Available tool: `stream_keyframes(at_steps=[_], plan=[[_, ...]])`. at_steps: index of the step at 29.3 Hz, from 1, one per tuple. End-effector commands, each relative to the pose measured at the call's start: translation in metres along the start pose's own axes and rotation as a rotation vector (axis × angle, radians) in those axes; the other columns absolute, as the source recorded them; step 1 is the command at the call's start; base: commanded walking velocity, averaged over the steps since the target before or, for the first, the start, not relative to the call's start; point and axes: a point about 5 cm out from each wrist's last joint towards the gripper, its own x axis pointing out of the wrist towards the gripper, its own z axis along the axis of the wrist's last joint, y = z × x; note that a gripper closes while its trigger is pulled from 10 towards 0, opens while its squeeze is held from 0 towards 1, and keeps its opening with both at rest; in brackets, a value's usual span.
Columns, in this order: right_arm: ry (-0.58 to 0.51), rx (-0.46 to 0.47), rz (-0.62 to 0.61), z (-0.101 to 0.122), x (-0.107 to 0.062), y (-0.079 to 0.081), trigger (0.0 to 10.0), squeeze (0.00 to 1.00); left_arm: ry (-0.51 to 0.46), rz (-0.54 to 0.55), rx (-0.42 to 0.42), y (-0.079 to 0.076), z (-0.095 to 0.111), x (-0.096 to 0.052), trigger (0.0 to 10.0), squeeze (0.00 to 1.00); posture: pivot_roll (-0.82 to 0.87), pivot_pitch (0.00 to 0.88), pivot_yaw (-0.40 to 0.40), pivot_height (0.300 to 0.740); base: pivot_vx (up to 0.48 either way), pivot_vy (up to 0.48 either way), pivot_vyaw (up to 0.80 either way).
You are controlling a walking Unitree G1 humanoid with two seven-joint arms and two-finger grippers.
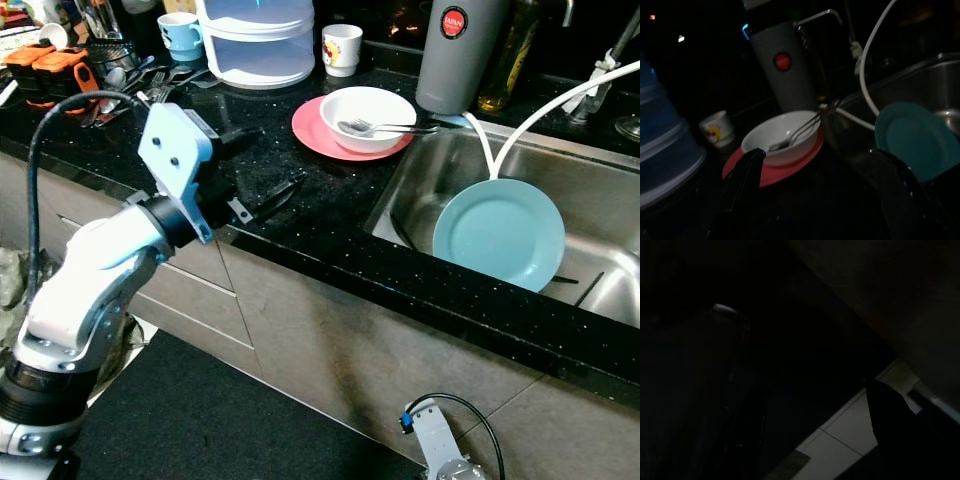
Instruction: Kitchen organization
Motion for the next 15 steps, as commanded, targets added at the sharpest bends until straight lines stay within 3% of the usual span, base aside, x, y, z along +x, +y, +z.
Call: stream_keyframes(at_steps=[1,5,15], plan=[[0.034,0.020,0.007,-0.010,0.000,0.002,10.0,0.00,0.004,-0.006,0.025,0.001,-0.001,0.000,10.0,0.00,0.03,0.065,-0.026,0.740,0.000,0.000,-0.80],[0.032,0.015,0.009,-0.009,0.000,0.002,10.0,0.00,0.006,0.000,0.012,0.002,-0.004,0.000,10.0,0.00,0.02,0.078,-0.025,0.740,0.000,0.000,-0.80],[0.030,0.022,0.007,-0.010,0.000,0.002,10.0,0.00,0.071,0.057,0.088,0.014,-0.016,-0.004,10.0,0.00,0.02,0.079,-0.021,0.740,0.000,0.000,0.00]])
